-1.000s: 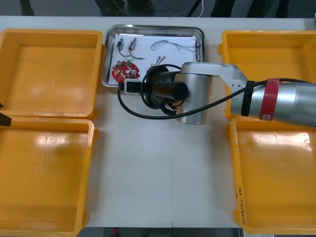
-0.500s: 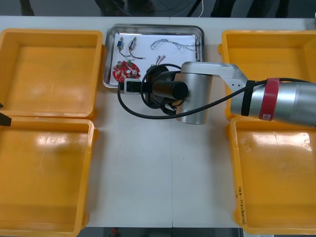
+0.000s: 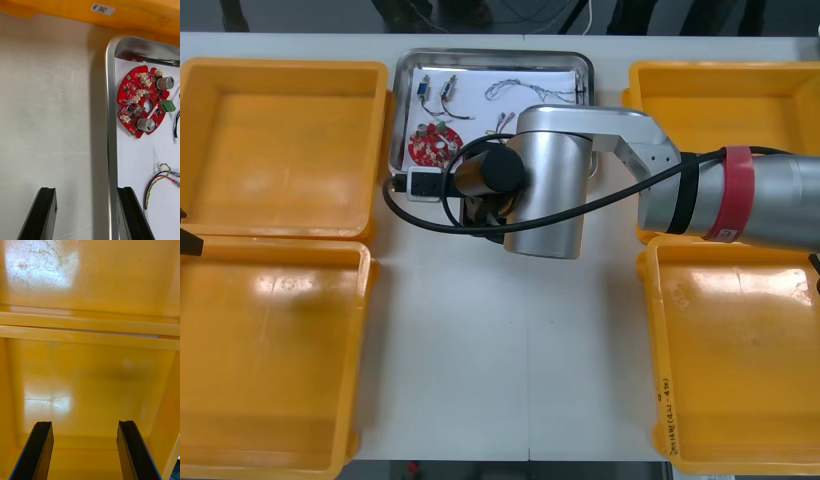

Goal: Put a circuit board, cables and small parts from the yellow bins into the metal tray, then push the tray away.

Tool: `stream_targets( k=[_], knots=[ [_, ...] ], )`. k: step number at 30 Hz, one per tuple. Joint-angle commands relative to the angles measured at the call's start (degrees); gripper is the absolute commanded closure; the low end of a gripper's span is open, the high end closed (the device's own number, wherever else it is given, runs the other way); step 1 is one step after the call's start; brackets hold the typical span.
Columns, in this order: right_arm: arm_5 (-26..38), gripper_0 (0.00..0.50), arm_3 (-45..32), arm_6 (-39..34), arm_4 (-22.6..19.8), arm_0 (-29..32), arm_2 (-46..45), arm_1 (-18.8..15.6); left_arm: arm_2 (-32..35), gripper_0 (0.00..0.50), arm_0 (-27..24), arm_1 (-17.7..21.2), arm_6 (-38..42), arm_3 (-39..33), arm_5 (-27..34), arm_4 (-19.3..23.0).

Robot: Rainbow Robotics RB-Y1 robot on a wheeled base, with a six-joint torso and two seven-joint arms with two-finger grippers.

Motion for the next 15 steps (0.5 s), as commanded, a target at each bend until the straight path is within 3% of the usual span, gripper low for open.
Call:
stream_targets(
  k=[1,9,15],
  knots=[
    [7.28,0.049,-7.13,-0.21,-3.37,-2.29,-6.16,-1.01,1.80,0.000,1.02,1.21,-4.95,-1.68,0.39,0.46],
    [25.29,0.049,-19.52,-2.23,-4.69,3.25,-15.56,0.13,1.80,0.000,1.02,1.21,-4.95,-1.68,0.39,0.46],
    [37.07,0.048,-27.52,-11.02,-7.59,9.58,-23.47,0.48,1.80,0.000,1.02,1.21,-4.95,-1.68,0.39,0.46]
  ],
)
